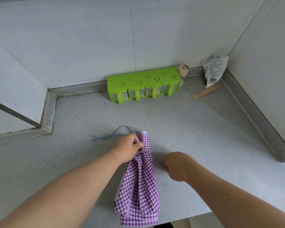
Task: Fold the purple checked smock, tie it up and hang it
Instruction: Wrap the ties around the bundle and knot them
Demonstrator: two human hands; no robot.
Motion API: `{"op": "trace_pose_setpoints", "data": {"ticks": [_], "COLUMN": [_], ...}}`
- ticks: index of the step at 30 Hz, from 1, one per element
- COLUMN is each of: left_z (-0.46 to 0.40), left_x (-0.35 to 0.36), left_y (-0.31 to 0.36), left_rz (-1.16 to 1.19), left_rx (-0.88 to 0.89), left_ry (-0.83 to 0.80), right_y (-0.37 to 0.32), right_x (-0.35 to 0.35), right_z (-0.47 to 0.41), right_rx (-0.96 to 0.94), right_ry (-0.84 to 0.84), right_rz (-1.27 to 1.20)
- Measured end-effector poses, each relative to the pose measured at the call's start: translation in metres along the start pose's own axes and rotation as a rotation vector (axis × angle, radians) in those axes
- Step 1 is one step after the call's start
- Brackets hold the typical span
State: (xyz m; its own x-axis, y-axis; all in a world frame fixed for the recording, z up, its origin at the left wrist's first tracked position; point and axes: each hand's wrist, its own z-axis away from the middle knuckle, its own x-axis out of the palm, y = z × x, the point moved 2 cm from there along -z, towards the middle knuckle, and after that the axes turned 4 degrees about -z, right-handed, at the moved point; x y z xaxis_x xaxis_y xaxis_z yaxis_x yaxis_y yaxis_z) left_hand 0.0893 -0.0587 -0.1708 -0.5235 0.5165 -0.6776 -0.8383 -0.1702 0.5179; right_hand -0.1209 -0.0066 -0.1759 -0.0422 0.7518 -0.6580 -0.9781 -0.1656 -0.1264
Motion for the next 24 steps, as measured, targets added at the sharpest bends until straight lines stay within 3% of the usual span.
{"op": "trace_pose_setpoints", "data": {"ticks": [2, 5, 9, 11, 17, 24], "left_z": [-0.001, 0.001, 0.004, 0.005, 0.010, 0.013], "left_x": [-0.005, -0.008, 0.000, 0.005, 0.011, 0.012], "left_y": [-0.002, -0.003, 0.000, 0.001, 0.003, 0.004], "left_rz": [-0.010, 0.011, 0.052, 0.084, 0.131, 0.155], "left_rx": [0.010, 0.026, 0.055, 0.049, 0.070, 0.102], "left_ry": [0.017, 0.011, -0.016, -0.013, -0.005, 0.051], "right_y": [0.008, 0.013, -0.002, -0.015, -0.023, -0.020], "right_x": [0.009, 0.008, -0.001, -0.007, -0.006, -0.004], "right_z": [-0.005, -0.007, 0.003, 0.006, -0.004, 0.001], "right_rx": [0.041, 0.087, -0.109, -0.172, -0.065, -0.091], "right_ry": [-0.026, 0.156, 0.373, 0.362, 0.266, 0.392], "right_rz": [-0.009, -0.032, -0.156, -0.270, -0.444, -0.494]}}
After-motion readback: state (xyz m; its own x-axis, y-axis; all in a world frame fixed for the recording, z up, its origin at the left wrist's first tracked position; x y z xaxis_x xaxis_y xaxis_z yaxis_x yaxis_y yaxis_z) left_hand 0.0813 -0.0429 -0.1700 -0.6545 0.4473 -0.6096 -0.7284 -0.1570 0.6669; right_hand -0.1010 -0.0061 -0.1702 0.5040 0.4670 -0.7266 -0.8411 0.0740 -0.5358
